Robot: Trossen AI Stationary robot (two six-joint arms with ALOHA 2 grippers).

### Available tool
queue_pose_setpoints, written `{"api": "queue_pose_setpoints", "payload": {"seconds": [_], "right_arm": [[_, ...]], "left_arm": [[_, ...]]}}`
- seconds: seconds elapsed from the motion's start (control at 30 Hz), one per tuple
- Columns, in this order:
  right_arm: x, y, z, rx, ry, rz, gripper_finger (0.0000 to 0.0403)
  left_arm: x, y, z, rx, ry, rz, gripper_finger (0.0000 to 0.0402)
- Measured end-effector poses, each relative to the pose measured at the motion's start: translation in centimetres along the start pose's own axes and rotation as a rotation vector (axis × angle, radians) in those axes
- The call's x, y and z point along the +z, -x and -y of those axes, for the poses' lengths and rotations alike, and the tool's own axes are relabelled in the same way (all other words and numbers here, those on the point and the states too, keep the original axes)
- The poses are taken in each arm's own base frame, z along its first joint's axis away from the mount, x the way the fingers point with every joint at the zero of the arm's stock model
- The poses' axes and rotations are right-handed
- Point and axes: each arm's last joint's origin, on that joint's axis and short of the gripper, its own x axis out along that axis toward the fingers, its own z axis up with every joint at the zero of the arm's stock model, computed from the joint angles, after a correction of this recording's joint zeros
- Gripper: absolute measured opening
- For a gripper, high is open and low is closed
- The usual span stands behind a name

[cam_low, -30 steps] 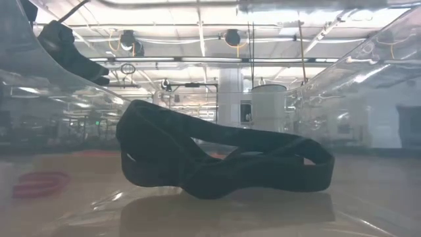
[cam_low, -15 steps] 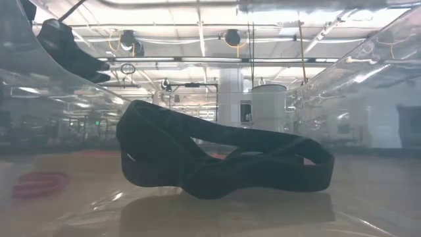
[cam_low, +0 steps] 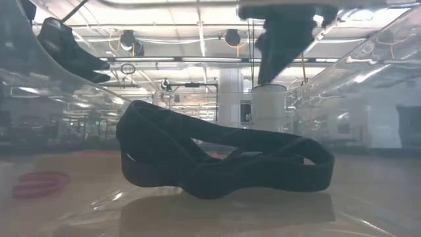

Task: Pick and place rubber bands into bin
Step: Put the orange rubber band into the transparent bin

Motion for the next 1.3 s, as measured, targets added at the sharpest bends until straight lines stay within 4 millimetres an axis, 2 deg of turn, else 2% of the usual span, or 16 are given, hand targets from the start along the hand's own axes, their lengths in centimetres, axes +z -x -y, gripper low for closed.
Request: {"api": "queue_pose_setpoints", "payload": {"seconds": [0.13, 0.3, 0.57, 0.83, 1.3], "right_arm": [[-1.1, -2.8, -0.1, 0.036, 0.012, -0.067, 0.0139], [-2.8, -5.8, -0.4, 0.06, 0.009, -0.061, 0.0139], [-5.3, -8.6, -0.1, 0.059, -0.093, -0.011, 0.0139], [-7.0, -9.7, 0.3, 0.09, -0.168, 0.004, 0.0129], [-7.1, -9.7, -0.2, 0.161, -0.149, -0.007, 0.0051]], "left_arm": [[0.0, 0.0, 0.0, 0.0, 0.002, 0.0, 0.0209], [0.0, 0.0, 0.0, -0.001, 0.002, 0.0, 0.0209], [0.0, 0.0, 0.0, -0.001, 0.002, 0.0, 0.0209], [0.0, 0.0, 0.0, -0.001, -0.001, 0.001, 0.0209], [0.1, 0.0, 0.0, 0.004, 0.0, 0.003, 0.0209]]}}
